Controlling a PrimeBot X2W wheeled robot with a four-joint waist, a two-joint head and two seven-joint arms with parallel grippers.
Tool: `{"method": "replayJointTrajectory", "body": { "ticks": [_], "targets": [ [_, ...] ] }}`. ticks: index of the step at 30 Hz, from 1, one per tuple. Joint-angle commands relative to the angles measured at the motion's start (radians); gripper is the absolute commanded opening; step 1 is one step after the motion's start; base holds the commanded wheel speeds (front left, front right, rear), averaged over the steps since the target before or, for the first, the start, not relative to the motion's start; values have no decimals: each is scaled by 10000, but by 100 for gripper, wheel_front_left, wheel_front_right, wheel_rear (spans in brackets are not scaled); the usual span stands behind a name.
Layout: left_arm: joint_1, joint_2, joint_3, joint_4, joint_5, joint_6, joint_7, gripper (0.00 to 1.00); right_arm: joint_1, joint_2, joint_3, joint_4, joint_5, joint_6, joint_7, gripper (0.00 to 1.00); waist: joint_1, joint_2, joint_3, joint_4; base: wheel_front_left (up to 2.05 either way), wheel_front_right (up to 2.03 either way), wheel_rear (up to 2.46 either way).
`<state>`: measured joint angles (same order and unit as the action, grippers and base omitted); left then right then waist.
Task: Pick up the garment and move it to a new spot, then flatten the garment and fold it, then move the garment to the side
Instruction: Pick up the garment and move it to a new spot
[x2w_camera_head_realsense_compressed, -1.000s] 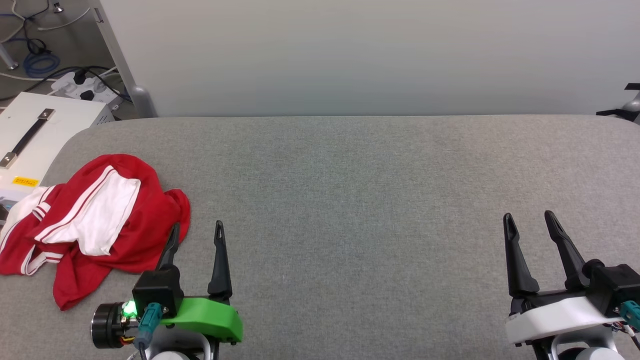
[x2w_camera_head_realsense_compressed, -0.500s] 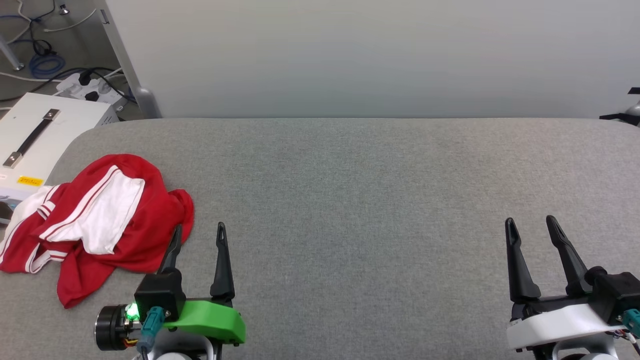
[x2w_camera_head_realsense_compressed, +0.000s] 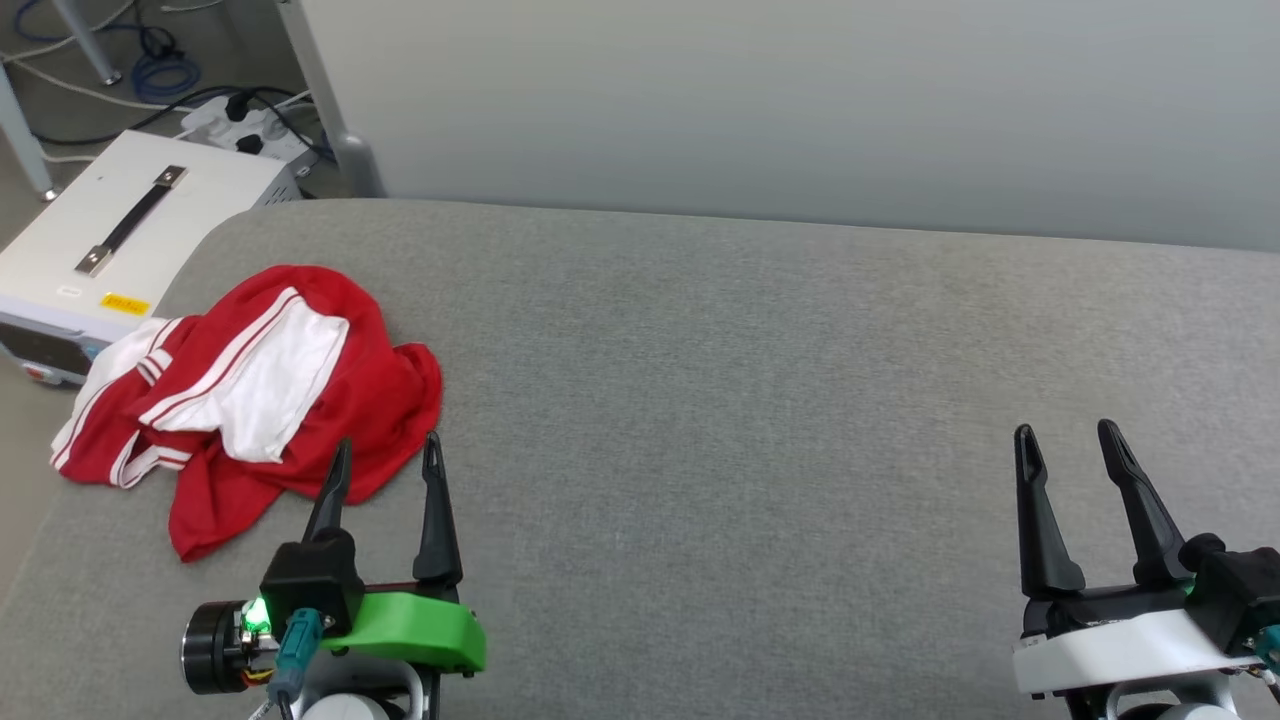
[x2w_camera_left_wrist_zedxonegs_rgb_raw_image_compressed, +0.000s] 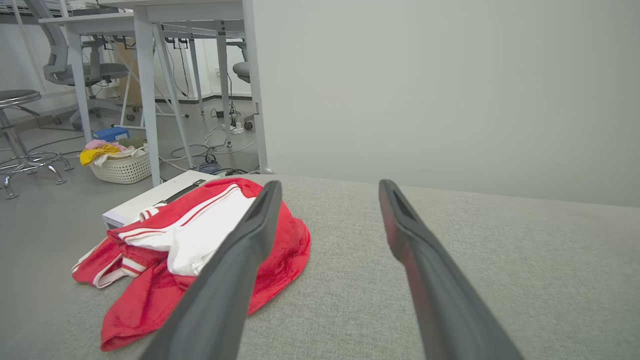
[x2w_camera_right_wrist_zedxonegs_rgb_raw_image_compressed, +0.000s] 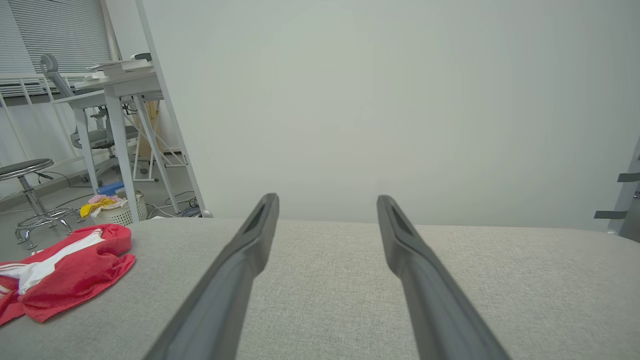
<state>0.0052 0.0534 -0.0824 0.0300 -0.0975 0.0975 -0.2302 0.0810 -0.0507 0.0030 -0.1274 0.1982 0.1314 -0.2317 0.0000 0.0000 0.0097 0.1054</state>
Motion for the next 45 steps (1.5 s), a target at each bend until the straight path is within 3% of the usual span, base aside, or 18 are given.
{"method": "replayJointTrajectory", "body": {
  "ticks": [1, 16, 25, 38, 45],
  "targets": [
    [-259, -29, 54, 30, -25, 81, -115, 100, 41, 4, 47, -114, 11, -7, -102, 100, 0, 0, 271, 605, 0, 0, 0],
    [-417, -32, 410, 148, -529, 278, -316, 100, -256, 5, 490, -291, -238, -7, -300, 100, 0, 0, 702, 3356, 0, 0, 0],
    [-275, -32, 525, 285, -810, 349, -316, 100, -299, 5, 675, -196, -392, -7, -300, 100, 0, 0, 745, 4353, 0, 0, 0],
    [-151, -32, 705, 475, -900, 244, -316, 100, -230, 5, 856, -127, -435, -7, -300, 100, 0, 0, 622, 4317, 0, 0, 0],
    [-1334, 6, 1253, 727, -763, -663, -316, 100, -491, 5, 994, -298, -725, -7, -301, 100, 0, 0, 1119, 3675, 0, 0, 0]
  ]
}}
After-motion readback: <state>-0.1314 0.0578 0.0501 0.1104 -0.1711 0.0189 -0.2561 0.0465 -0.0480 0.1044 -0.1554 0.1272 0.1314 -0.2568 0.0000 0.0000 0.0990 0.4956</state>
